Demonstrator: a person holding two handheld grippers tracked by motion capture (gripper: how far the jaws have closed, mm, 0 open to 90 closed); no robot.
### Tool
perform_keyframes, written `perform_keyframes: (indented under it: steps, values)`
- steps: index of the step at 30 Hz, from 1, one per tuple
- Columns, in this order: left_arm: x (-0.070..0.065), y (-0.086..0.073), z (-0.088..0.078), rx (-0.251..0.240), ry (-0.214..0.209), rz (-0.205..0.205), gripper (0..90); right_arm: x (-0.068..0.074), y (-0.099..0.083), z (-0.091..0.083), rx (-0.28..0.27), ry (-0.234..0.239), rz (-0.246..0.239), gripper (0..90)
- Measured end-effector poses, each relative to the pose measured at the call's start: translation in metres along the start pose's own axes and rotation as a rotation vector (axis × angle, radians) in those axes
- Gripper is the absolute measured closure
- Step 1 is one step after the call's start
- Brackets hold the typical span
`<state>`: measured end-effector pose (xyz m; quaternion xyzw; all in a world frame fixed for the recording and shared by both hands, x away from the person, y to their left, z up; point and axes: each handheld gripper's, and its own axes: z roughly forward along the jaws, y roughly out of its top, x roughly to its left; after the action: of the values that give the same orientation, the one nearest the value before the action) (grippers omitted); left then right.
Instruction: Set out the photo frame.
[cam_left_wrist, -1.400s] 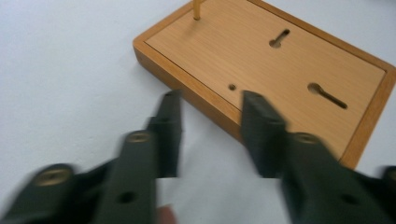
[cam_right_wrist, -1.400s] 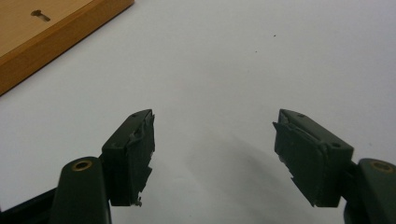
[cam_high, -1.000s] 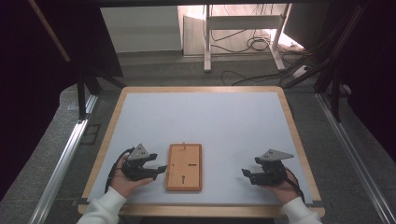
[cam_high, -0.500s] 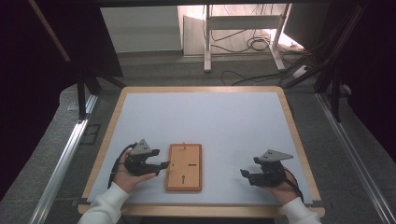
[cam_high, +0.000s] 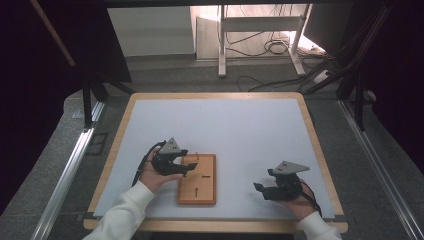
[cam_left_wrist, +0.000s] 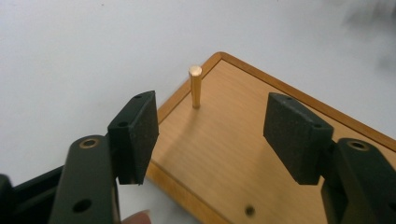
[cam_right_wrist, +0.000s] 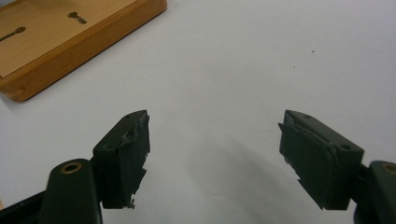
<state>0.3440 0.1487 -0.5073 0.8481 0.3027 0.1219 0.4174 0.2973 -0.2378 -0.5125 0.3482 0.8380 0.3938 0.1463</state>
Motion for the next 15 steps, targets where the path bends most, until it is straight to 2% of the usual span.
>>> perform_keyframes:
  steps: [5, 12, 15]
  values:
    - [0.005, 0.008, 0.017, 0.026, -0.008, 0.037, 41.4, 0.005, 0.002, 0.001, -0.007, 0.002, -0.020, 24.1]
    - [0.010, 0.008, 0.026, 0.043, -0.020, 0.022, 56.2, 0.014, 0.005, 0.004, -0.011, 0.022, -0.047, 23.5]
    - [0.012, 0.007, 0.028, 0.038, -0.026, 0.010, 59.8, 0.017, 0.005, 0.006, -0.009, 0.028, -0.057, 23.5]
